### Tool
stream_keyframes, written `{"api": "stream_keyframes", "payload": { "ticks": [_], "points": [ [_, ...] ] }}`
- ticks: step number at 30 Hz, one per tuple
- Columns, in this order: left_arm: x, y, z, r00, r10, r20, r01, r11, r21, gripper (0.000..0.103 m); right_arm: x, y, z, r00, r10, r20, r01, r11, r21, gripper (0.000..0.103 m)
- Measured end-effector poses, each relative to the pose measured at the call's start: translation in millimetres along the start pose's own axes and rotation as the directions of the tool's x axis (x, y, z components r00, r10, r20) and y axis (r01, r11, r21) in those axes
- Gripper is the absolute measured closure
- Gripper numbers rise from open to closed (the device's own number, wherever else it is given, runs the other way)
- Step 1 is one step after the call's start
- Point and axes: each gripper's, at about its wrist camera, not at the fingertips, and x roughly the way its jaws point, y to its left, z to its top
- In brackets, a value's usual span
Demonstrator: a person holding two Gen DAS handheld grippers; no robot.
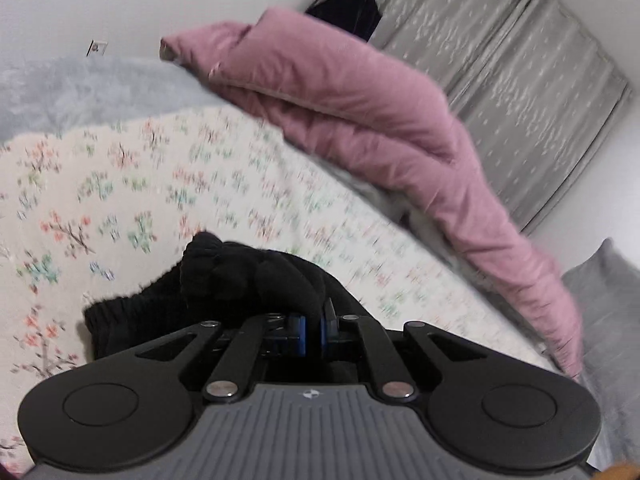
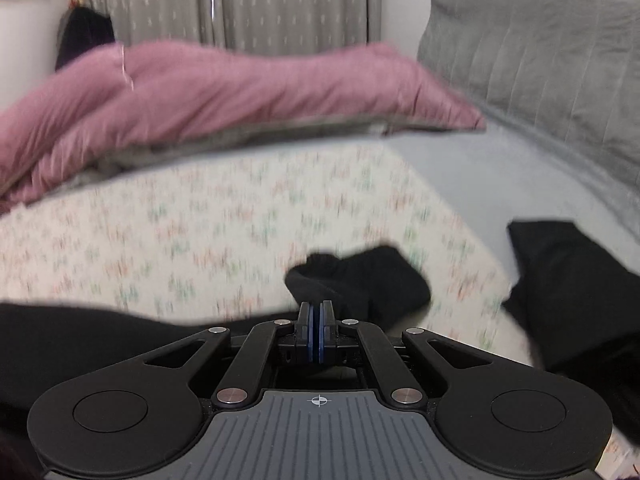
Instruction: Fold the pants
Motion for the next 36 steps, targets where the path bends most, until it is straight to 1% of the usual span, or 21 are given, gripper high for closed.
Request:
{"api": "stream_keyframes", "payload": {
  "ticks": [2, 5, 6, 8, 10, 12, 14, 15, 16, 18, 19, 20, 26, 31, 34, 36],
  "points": [
    [-13.5, 6.1, 2.3, 1.000, -0.007, -0.011, 0.007, 1.000, 0.001, 0.085, -12.1, -5.0, 4.8, 1.000, 0.003, 0.018, -0.003, 1.000, 0.010, 0.103],
    [-31.4, 24.8, -4.7, 0.998, -0.007, -0.059, 0.007, 1.000, 0.011, 0.085, -30.6, -7.2, -4.4, 0.999, -0.011, 0.049, 0.013, 0.999, -0.032, 0.103],
    [-34.5, 32.1, -8.0, 0.996, -0.014, -0.085, 0.014, 1.000, 0.005, 0.085, -35.9, -10.7, -11.0, 0.999, -0.005, 0.048, 0.007, 0.999, -0.036, 0.103],
    [-35.3, 41.9, -17.0, 0.990, -0.012, -0.143, 0.011, 1.000, -0.004, 0.085, -40.5, -19.0, -25.3, 0.999, 0.035, 0.021, -0.034, 0.999, -0.018, 0.103],
    [-34.0, 50.4, -31.2, 0.983, 0.041, -0.177, -0.036, 0.999, 0.030, 0.085, -39.9, -24.8, -39.9, 0.999, 0.053, -0.006, -0.053, 0.999, -0.002, 0.103],
    [-26.2, 57.6, -43.7, 0.972, 0.091, -0.216, -0.082, 0.995, 0.052, 0.085, -32.1, -29.5, -51.3, 0.996, 0.071, -0.047, -0.071, 0.997, 0.006, 0.103],
    [-17.0, 65.0, -56.0, 0.959, 0.125, -0.253, -0.113, 0.992, 0.060, 0.085, -22.9, -31.3, -56.9, 0.993, 0.080, -0.085, -0.079, 0.997, 0.016, 0.090],
    [-15.0, 68.5, -60.8, 0.956, 0.132, -0.260, -0.122, 0.991, 0.057, 0.085, -18.0, -30.9, -57.7, 0.991, 0.086, -0.104, -0.085, 0.996, 0.014, 0.088],
    [-15.8, 72.7, -63.0, 0.956, 0.131, -0.261, -0.122, 0.991, 0.048, 0.085, -13.2, -30.4, -57.8, 0.988, 0.098, -0.116, -0.097, 0.995, 0.010, 0.080],
    [-20.0, 77.6, -64.3, 0.960, 0.121, -0.252, -0.117, 0.993, 0.031, 0.084, -5.8, -25.5, -55.9, 0.986, 0.111, -0.124, -0.112, 0.994, 0.001, 0.056],
    [-21.2, 78.9, -64.3, 0.961, 0.117, -0.250, -0.115, 0.993, 0.022, 0.084, -2.5, -21.2, -54.0, 0.986, 0.110, -0.124, -0.113, 0.994, -0.011, 0.052],
    [-22.5, 79.0, -64.0, 0.963, 0.113, -0.246, -0.113, 0.993, 0.017, 0.084, 1.5, -17.4, -51.6, 0.987, 0.108, -0.120, -0.112, 0.993, -0.025, 0.050],
    [-20.6, 78.7, -65.1, 0.966, 0.110, -0.234, -0.113, 0.994, 0.003, 0.083, 46.7, 10.6, -35.2, 0.987, 0.088, -0.136, -0.103, 0.989, -0.104, 0.050],
    [-20.1, 81.5, -65.7, 0.967, 0.100, -0.233, -0.105, 0.994, -0.009, 0.083, 90.1, 33.7, -21.0, 0.991, -0.001, -0.133, -0.023, 0.983, -0.181, 0.050],
    [-21.2, 79.9, -66.9, 0.967, 0.104, -0.231, -0.108, 0.994, -0.004, 0.083, 112.1, 37.3, -9.2, 0.989, -0.029, -0.147, 0.003, 0.986, -0.169, 0.051],
    [-20.5, 78.2, -67.5, 0.967, 0.110, -0.231, -0.113, 0.994, 0.001, 0.083, 127.5, 37.7, -3.8, 0.982, -0.058, -0.180, 0.029, 0.987, -0.161, 0.055]
  ]
}}
